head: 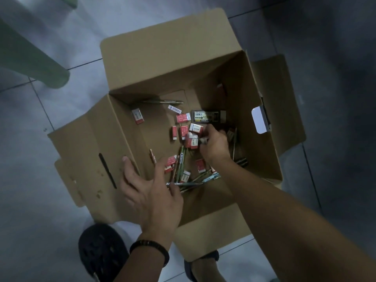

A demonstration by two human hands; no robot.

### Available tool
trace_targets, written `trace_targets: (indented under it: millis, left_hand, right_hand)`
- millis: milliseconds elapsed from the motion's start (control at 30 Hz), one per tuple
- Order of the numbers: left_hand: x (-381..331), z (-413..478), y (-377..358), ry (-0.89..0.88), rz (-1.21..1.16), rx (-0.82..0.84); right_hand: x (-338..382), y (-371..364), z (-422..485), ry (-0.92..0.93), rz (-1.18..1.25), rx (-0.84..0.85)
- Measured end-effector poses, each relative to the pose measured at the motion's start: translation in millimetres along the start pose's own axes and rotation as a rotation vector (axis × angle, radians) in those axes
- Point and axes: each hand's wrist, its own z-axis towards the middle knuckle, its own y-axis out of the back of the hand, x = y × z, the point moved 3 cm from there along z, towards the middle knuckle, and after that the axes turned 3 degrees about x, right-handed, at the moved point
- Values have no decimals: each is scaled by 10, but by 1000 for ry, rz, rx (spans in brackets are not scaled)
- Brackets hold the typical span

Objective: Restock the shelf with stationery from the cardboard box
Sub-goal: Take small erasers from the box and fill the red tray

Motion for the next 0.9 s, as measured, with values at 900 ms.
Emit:
trace_targets:
  millis: [900]
  left_hand:
    - [-1328, -2021, 5059, 378, -1992, 619]
  right_hand:
    - [3301, 3290, -4918, 888, -43, -321]
